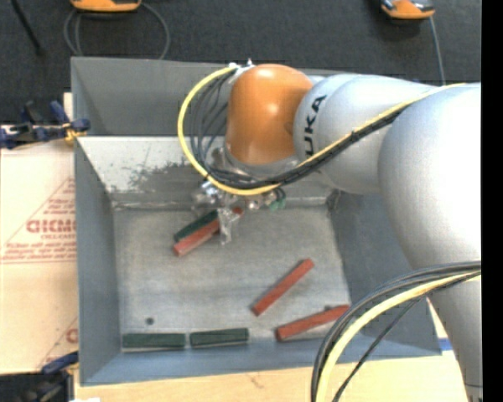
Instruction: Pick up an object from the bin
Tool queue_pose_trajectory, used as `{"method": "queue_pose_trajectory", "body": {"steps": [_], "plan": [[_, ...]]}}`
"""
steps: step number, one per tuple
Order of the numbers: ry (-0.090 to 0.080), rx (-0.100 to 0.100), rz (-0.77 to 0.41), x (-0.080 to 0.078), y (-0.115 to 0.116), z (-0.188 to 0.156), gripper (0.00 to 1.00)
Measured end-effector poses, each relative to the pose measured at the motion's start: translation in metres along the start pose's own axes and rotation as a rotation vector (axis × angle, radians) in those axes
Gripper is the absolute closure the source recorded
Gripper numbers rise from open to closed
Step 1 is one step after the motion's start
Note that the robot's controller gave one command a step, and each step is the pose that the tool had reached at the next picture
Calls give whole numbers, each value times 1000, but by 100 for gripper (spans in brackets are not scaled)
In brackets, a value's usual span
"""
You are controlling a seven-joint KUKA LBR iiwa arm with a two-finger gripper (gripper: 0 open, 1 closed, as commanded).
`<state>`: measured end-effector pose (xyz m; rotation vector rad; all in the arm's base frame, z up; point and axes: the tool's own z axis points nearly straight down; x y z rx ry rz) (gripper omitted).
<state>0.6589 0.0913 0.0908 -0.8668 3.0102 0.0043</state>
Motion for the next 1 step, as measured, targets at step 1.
{"method": "queue_pose_trajectory", "body": {"steps": [1], "plan": [[-1, 2, 5, -2, -1, -32, 100]]}}
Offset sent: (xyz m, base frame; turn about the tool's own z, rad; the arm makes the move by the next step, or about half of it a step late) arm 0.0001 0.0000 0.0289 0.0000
